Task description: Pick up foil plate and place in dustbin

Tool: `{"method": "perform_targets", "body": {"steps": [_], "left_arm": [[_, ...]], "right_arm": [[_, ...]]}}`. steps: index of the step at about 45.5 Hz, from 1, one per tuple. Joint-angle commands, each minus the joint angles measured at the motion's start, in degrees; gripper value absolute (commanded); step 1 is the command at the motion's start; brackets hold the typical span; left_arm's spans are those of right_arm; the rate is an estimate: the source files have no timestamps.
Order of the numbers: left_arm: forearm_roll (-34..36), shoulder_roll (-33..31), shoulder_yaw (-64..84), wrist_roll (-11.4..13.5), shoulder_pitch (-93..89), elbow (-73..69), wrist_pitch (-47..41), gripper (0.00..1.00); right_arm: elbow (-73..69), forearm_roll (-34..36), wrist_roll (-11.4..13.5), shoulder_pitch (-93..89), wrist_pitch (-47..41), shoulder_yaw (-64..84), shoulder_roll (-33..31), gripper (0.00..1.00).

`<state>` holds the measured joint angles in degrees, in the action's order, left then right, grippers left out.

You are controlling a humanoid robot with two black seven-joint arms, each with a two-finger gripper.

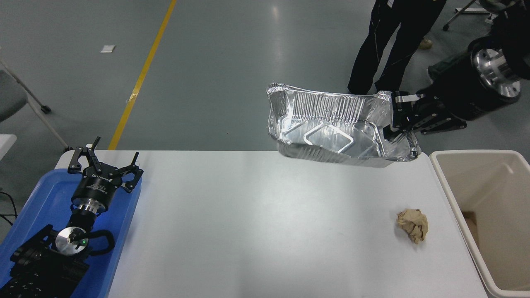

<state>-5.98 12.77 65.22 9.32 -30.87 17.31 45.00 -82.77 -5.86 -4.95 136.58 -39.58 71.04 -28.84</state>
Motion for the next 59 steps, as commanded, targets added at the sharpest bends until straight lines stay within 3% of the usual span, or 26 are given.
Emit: {"method": "perform_targets", "body": {"steps": [1, 17, 35, 44, 59], "left_arm": [[0.0, 0.1, 0.0, 0.0, -0.1, 0.0, 0.0, 0.99], [0.0, 0.0, 0.0, 0.0, 0.0, 0.0, 0.0, 0.99], [0.0, 0.0, 0.0, 0.1, 0.0, 0.0, 0.0, 0.99], [0.0, 0.0, 0.0, 0.1, 0.0, 0.0, 0.0, 0.99], [-0.1, 0.0, 0.1, 0.2, 0.0, 0.0, 0.0, 0.99]], "right_arm": [[13.8, -0.7, 0.0, -12.7, 1.1, 0.8, -3.8, 0.00], [39.0, -0.7, -0.1, -39.8, 7.1, -6.8, -9.0, 0.00], [67.2, 0.2, -0.2, -72.7, 19.5, -16.5, -6.1, 0.00], [73.9, 0.3, 0.0, -83.5, 20.9, -17.9, -4.7, 0.00], [76.9, 2.1, 0.7, -97.2, 31.0, -26.1, -3.8, 0.00]]}}
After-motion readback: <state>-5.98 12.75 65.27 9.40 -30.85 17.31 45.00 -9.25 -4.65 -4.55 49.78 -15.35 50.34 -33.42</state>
